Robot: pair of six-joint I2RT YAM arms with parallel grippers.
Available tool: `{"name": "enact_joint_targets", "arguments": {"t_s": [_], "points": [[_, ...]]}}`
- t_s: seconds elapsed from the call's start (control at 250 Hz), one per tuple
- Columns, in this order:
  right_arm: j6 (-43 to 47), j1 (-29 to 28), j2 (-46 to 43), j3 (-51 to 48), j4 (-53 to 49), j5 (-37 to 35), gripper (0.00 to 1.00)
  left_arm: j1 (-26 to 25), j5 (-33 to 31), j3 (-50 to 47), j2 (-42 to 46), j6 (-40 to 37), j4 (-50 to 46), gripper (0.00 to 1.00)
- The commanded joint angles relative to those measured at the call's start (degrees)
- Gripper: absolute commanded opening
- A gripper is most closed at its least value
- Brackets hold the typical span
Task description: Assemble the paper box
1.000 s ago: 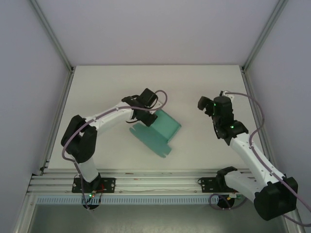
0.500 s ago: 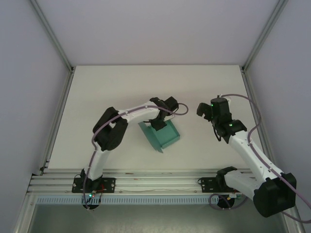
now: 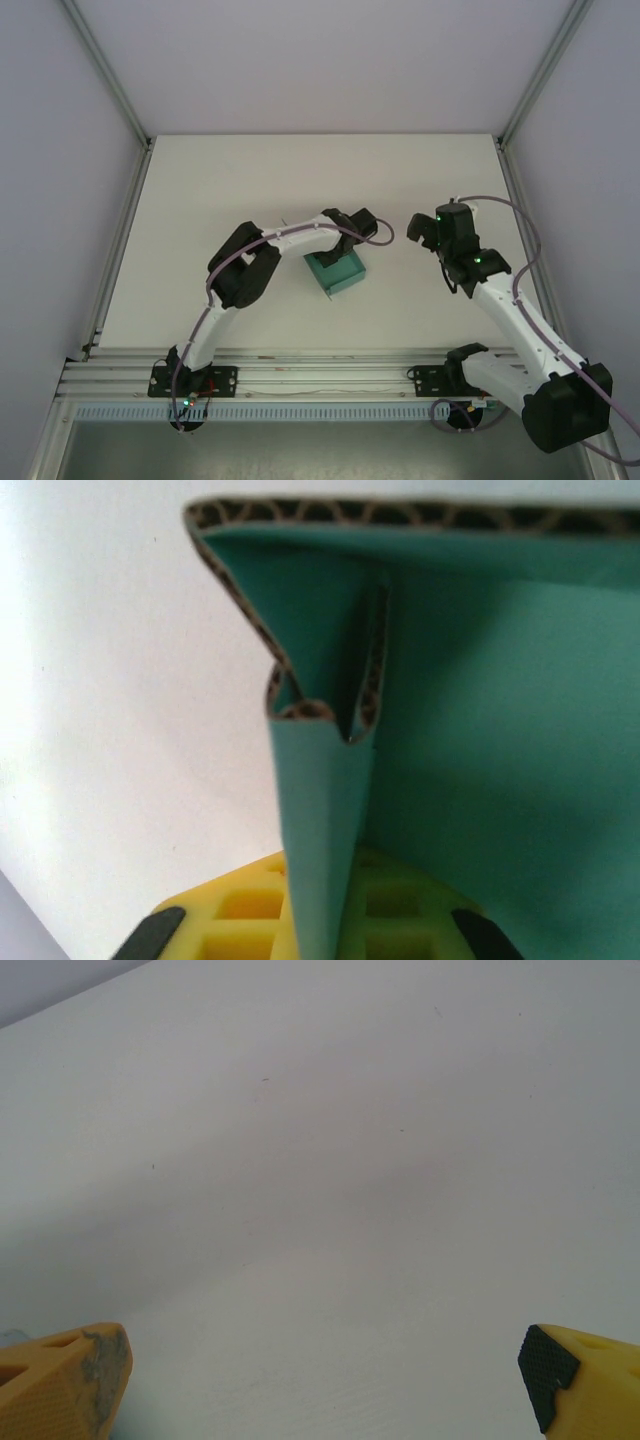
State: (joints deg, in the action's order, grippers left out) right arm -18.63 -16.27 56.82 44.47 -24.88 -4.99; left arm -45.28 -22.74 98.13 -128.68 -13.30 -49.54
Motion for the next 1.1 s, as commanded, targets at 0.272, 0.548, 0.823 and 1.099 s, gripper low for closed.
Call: {"name": "enact_joint_targets", "arguments": {"t_s": [0.272,0.548,0.823,1.099], "points": [[2.0,0.5,-1.4,0.5,-2.7,2.8,1.00,1.0,8.9,-3.2,10.5,-9.2,4.7,0.81],[5.9,1.1,0.5,0.8,-1.1,5.8,1.00,1.1,13.9,-2.8,15.4,-9.8,6.7,1.00],[16.8,1.6,13.7,7.9,5.5,18.1,1.00,4.3,5.2,-6.1,30.5,17.1,11.8,1.00],[10.3,1.6,22.7,14.0,6.7,13.9,1.00,4.0,9.5,-16.1,40.7,43.0,0.8,1.00]]}}
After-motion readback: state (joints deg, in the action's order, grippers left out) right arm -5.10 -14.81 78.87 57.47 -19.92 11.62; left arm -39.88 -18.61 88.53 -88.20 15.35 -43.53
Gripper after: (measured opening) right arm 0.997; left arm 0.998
